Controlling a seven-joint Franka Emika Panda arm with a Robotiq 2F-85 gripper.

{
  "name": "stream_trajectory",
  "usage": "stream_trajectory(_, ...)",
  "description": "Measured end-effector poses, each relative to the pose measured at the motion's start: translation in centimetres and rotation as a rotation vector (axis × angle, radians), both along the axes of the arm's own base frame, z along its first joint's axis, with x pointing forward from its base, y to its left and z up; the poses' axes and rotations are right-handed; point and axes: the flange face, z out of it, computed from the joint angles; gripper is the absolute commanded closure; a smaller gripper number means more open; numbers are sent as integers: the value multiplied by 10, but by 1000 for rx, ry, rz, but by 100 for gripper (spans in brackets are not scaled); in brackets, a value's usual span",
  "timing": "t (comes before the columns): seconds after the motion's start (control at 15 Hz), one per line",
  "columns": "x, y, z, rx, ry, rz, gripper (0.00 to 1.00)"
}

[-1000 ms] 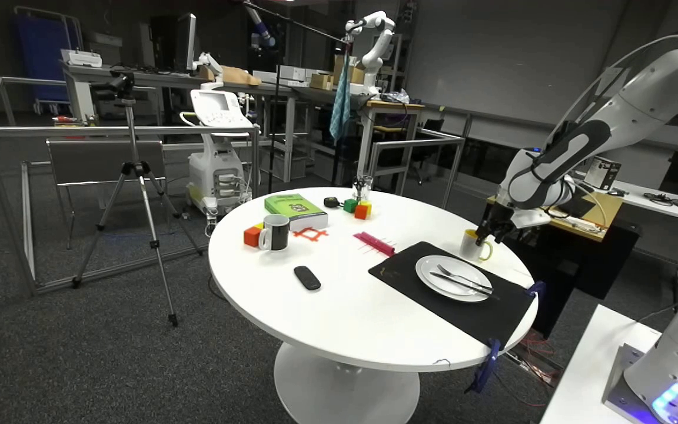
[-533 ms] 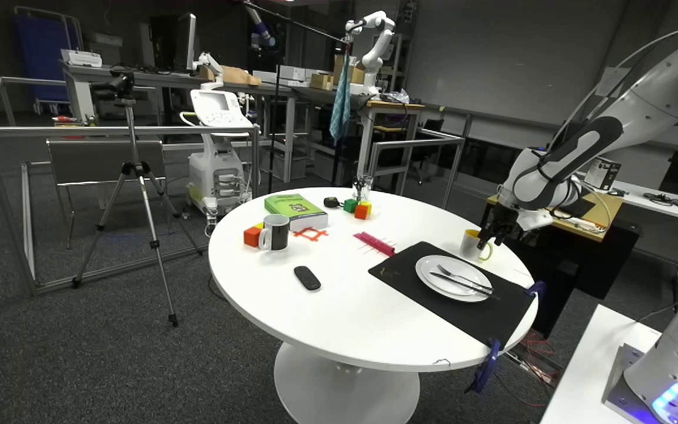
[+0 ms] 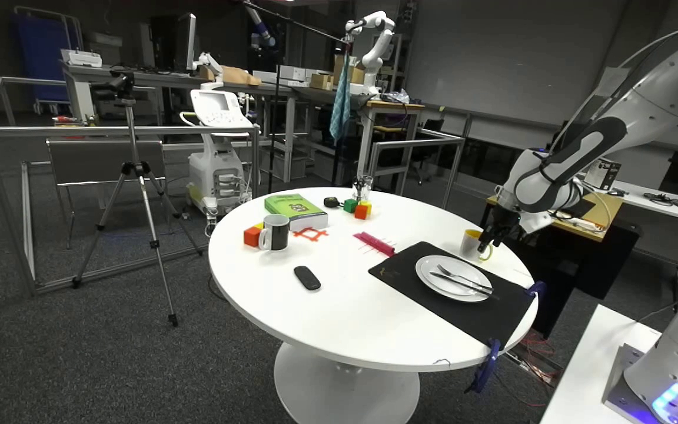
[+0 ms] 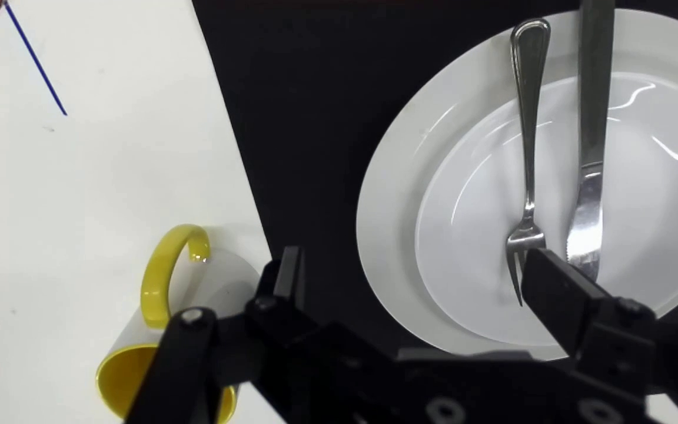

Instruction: Move the yellow mug to the right

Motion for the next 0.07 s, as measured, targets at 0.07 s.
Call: stream_trajectory(0.07, 0, 0, 0, 0, 0, 0, 0)
